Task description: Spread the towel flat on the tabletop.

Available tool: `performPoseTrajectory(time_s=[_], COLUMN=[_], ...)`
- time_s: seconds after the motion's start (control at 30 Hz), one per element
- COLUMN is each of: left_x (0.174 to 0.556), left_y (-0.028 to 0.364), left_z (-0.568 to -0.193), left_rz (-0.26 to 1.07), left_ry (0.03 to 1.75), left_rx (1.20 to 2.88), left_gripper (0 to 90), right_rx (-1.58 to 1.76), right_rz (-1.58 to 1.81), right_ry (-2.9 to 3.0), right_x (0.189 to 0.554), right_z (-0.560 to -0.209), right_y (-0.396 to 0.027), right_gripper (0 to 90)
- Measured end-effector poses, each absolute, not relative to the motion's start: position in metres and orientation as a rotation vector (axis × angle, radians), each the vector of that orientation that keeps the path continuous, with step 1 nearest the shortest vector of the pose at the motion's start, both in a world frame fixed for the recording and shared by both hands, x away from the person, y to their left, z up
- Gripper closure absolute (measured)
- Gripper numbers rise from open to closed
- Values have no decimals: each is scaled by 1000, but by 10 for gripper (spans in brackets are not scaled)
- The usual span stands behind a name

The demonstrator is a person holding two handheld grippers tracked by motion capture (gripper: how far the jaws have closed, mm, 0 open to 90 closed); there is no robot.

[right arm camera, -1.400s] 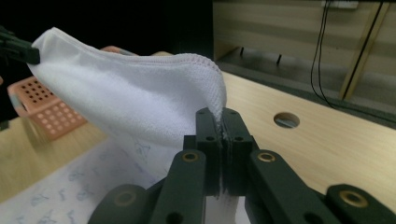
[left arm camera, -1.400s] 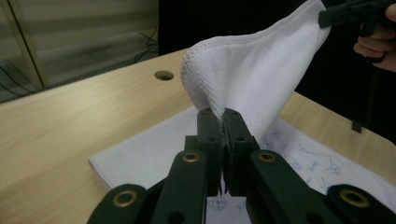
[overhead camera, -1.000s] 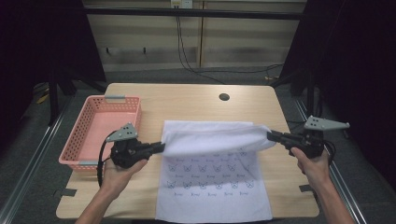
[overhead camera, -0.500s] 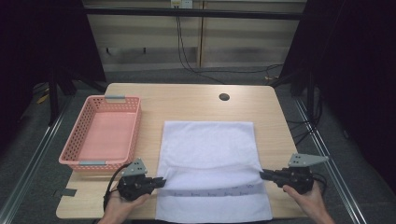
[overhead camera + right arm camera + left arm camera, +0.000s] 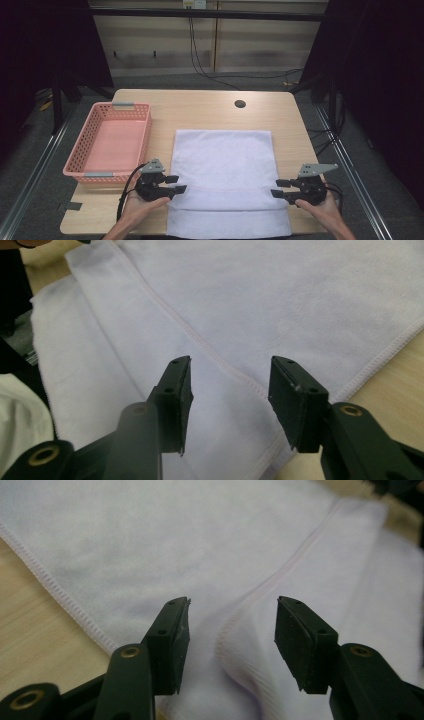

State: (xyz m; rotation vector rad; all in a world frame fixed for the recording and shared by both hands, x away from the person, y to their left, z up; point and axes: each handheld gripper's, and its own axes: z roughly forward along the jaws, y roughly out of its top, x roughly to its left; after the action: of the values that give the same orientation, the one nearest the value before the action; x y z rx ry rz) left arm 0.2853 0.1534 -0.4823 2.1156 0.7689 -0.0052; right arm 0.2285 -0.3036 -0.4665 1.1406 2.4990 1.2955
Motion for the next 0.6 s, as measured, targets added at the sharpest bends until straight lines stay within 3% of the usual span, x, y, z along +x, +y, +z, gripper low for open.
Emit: performPoseTrajectory(time_s=[0.07,0.17,0.23,0.3,0.33,0.5,0.6], left_x=[288,281,274,267,262,235,219], left_y=[148,144,143,143,144,153,162], left_z=[-487,-491,-493,-488,-485,-478,-478], left_rz=[-7,-28,-42,-60,-54,-96,-134], left_ry=[769,710,709,667,662,579,555], left_rx=[2150,2220,2225,2211,2200,2183,2177], left_gripper=[528,727,838,854,853,842,823], right_rx=[1150,1156,1175,1171,1139,1051,1029], right_rz=[1288,1210,1152,1169,1221,1313,1345], right_ry=[2525,2587,2625,2613,2593,2575,2604], right_x=[236,241,241,237,234,200,177], right_z=[-473,-485,-493,-491,-488,-469,-467], right_y=[-300,-294,-291,-292,-294,-297,-297], right_gripper=[497,511,621,796,825,847,800])
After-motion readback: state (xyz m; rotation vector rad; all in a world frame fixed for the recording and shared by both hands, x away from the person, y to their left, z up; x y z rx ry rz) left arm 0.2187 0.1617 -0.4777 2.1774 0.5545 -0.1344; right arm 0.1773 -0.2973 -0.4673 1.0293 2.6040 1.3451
